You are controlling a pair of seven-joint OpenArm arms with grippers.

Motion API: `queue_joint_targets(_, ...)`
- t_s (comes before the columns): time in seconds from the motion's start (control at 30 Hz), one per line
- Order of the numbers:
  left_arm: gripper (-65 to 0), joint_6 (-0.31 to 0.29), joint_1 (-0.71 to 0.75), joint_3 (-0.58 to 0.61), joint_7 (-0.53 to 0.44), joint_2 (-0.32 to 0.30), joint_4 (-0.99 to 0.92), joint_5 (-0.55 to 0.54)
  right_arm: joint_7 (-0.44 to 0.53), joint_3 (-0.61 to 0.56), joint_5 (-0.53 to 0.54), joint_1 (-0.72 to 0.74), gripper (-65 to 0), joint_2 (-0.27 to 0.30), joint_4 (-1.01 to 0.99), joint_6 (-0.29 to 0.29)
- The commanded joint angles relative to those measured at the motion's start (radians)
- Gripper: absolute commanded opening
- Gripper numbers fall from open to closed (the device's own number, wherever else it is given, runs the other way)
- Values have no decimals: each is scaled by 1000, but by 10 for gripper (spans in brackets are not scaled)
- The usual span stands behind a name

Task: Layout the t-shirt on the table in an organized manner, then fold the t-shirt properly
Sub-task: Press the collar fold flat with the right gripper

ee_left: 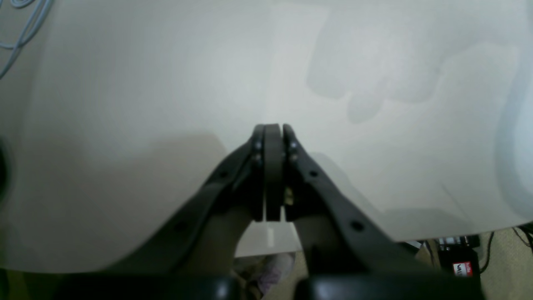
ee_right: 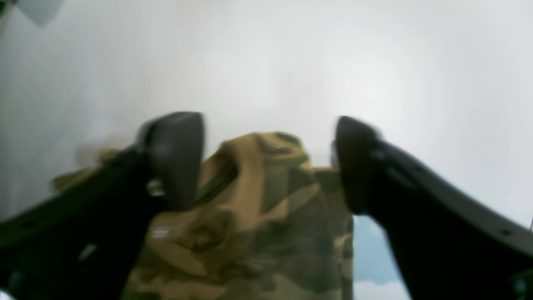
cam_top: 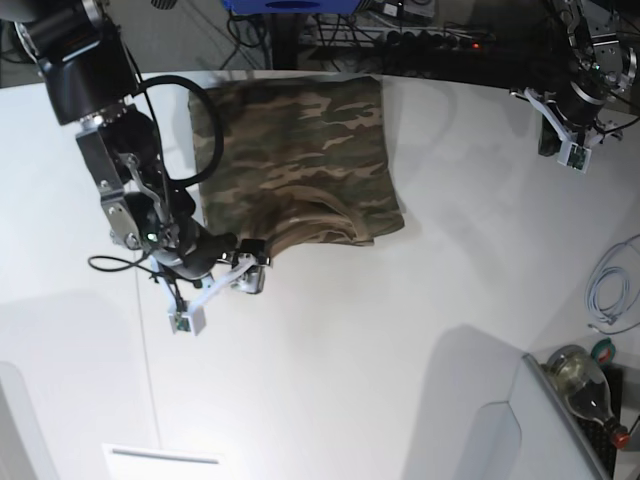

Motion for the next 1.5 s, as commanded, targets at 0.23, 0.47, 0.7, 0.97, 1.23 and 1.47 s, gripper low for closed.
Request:
queue_joint_targets(0.23, -650, 2, 0, -6, -19, -16, 14, -9, 18, -79, 3, 83, -182, 2, -97, 4)
queue_joint_targets(0.47, -650, 2, -6, -6, -23, -21, -50, -9, 18, -77, 6, 80, -603, 2, -97, 4)
queue_joint_targets(0.7, -650, 2, -21, -6, -25, -21, -64, -9, 18, -75, 6, 59, -648, 2, -62, 3)
queue_joint_targets(0.97, -650, 2, -23, -6, -25, -21, -61, -9, 18, -75, 6, 53, -362, 2, -22, 1)
queue_joint_targets(1.23, -650, 2, -23, -6, -25, -21, -64, -9, 18, -77, 6, 68, -93, 2, -82, 1)
queue_joint_targets(1.47, -650, 2, -23, -6, -25, -21, -66, -9, 18, -77, 6, 65, -279, 0, -94, 1)
